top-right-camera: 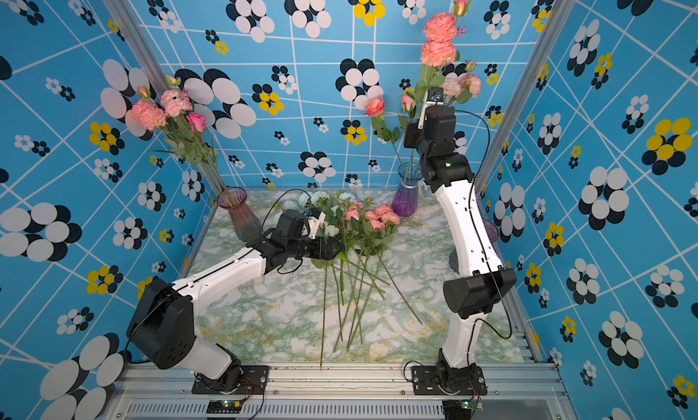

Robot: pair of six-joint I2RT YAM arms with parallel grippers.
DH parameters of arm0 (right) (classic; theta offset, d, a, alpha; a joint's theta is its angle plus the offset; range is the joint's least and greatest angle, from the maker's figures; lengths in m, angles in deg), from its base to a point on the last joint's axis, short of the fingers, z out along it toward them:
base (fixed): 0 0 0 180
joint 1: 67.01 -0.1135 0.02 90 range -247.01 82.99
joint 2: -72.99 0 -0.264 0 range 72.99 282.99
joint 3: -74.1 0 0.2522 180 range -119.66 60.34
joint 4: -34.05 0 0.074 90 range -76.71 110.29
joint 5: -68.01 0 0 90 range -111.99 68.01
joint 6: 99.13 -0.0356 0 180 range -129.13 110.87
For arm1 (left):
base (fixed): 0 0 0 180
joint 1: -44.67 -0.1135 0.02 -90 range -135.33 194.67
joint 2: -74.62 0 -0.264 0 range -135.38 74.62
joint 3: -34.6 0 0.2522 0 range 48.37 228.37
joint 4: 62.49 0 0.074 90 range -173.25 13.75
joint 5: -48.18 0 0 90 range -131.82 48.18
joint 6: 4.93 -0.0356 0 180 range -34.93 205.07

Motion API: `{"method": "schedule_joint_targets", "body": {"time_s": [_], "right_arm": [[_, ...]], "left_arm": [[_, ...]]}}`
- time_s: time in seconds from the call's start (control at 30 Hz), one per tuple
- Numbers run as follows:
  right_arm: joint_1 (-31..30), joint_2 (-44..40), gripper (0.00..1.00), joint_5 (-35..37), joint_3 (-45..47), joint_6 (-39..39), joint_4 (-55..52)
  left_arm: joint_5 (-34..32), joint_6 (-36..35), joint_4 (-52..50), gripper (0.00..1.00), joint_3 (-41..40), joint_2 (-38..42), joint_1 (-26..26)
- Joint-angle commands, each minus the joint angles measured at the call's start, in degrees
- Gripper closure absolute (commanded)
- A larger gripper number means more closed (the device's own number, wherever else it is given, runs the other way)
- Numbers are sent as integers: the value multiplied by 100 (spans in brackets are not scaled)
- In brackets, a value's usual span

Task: Place the pink flowers into the vase
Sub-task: Pick up the flower at the center of the board, then place the flower in the vase.

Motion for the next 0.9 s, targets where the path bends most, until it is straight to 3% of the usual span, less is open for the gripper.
{"method": "schedule_joint_targets", "body": {"time_s": [0.0,0.13,0.3,0.4,0.7,0.87], "right_arm": [[73,703,100,566,-787,474,642],[91,1556,100,853,-1567,725,1116],[95,2029,100,1034,-1561,822,1549],[95,2001,100,1034,-1088,722,1625],[137,1010,97,1092,1566,443,2734],[200,742,95,1138,2253,362,2845]], "left_arm": [[92,-26,-112,0,83,126,-99],[123,-50,-111,1,67,65,-128],[176,-20,-56,0,67,-2,-217],[196,9,-19,0,58,-30,-265],[303,103,87,0,39,-164,-301],[343,144,115,0,32,-168,-293]]}}
